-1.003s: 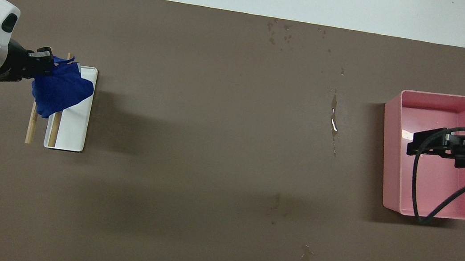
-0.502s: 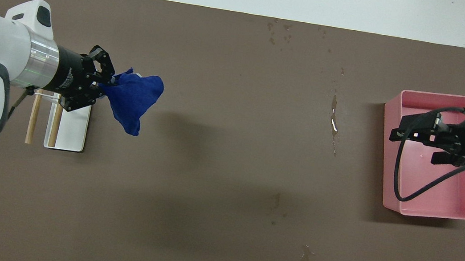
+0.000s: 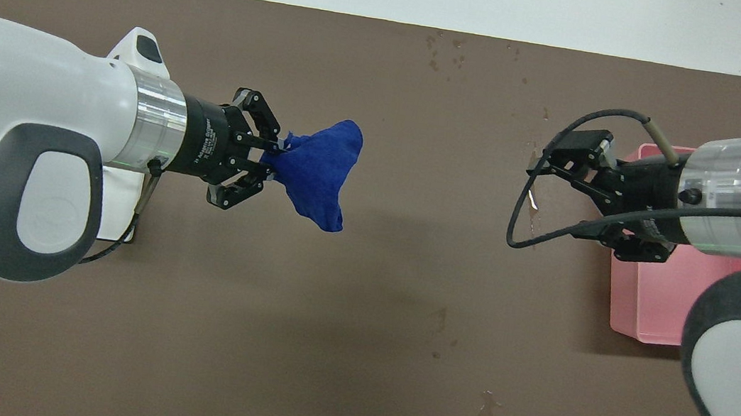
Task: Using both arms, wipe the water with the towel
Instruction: 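Carry the cloth toward center while the right gripper reaches toward it, then grasp the blue cloth with the right gripper beside the left gripper, then open the left gripper and pull back while the right gripper withdraws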
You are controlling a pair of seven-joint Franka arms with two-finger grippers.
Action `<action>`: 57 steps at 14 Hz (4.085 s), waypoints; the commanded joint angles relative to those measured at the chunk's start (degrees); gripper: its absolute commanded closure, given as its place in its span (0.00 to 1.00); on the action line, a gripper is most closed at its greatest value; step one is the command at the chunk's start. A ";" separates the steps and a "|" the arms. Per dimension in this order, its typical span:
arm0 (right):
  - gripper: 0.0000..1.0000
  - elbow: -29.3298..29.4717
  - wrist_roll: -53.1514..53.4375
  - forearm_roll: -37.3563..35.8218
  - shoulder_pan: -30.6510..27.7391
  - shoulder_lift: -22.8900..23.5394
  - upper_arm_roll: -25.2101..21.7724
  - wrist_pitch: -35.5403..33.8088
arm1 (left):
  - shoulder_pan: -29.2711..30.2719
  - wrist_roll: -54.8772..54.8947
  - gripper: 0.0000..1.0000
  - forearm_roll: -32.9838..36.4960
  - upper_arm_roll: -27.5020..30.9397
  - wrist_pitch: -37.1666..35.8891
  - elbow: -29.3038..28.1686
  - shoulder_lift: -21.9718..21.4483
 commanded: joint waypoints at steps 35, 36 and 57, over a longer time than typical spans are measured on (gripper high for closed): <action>1.00 -8.92 12.48 12.04 8.96 0.29 -0.62 15.13 | -2.27 -16.70 0.00 -0.46 -11.10 23.72 -1.23 -1.12; 1.00 -8.83 6.88 11.78 8.00 0.12 -0.80 12.33 | -1.23 -16.61 0.00 2.80 -10.93 23.55 -1.49 -1.12; 1.00 -13.84 -60.06 -21.08 -2.47 10.21 -0.36 15.00 | 22.07 60.79 0.00 36.93 -9.43 -13.07 7.55 -0.15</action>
